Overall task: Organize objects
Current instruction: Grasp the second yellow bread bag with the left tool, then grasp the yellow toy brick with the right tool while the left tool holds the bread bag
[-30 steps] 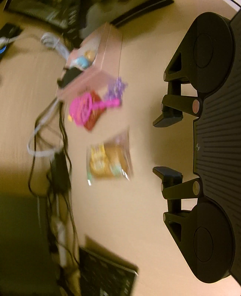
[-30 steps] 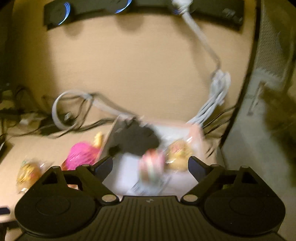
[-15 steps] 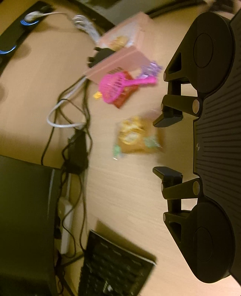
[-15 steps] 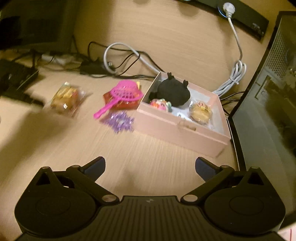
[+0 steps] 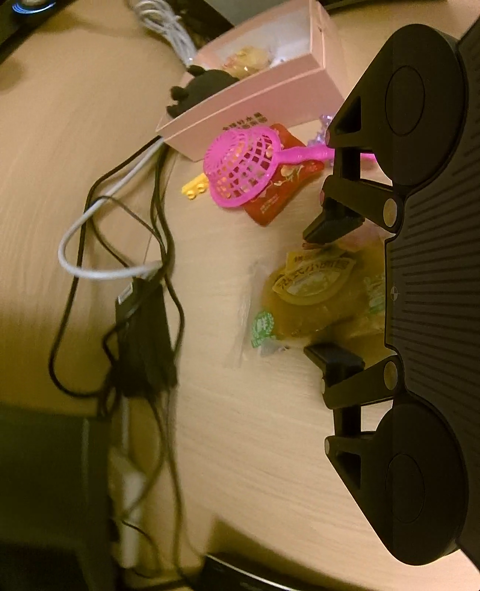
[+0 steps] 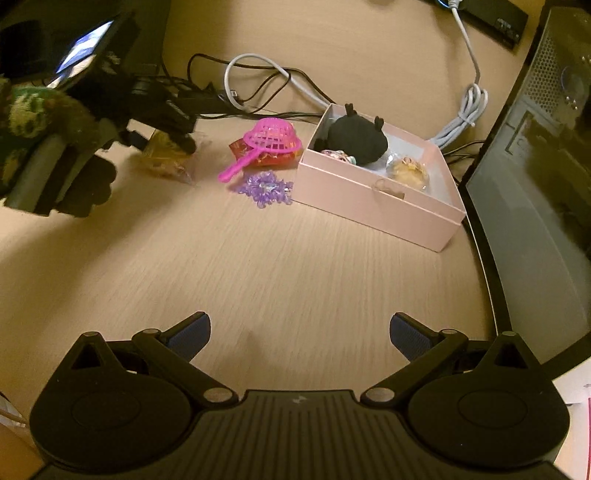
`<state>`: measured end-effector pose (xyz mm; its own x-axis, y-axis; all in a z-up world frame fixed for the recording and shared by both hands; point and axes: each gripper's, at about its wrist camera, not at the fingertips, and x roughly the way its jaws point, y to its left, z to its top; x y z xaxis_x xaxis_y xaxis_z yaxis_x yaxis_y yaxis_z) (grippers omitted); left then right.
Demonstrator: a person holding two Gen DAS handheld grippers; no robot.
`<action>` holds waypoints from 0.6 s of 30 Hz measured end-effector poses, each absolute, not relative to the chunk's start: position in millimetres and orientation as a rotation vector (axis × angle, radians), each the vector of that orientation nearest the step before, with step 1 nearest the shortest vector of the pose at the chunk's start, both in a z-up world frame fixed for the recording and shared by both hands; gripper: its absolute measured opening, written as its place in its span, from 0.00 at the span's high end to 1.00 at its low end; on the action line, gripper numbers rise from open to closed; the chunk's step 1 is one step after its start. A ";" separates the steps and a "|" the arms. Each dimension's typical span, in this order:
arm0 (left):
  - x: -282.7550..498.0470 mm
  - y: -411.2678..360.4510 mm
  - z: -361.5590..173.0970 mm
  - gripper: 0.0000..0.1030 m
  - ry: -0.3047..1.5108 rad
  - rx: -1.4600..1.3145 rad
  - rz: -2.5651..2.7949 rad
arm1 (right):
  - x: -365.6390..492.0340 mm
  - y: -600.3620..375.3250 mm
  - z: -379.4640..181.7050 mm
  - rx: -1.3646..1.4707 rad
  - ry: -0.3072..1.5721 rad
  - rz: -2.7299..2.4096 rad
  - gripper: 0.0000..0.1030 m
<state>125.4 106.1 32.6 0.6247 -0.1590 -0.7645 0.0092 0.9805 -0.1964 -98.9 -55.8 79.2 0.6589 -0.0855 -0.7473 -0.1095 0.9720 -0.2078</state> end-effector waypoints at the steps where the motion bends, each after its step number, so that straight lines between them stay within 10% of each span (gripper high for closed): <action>1: 126.5 104.9 32.4 0.36 0.888 -0.174 -0.095 | -98.0 -54.6 80.0 -0.248 0.851 0.013 0.00; 16: 38.5 174.0 36.5 0.47 0.904 -0.215 -0.177 | 46.7 -8.5 129.7 -0.168 0.723 0.056 0.00; 18: 27.4 183.8 37.7 0.47 0.905 -0.222 -0.184 | 81.6 2.4 129.0 -0.171 0.739 0.058 0.14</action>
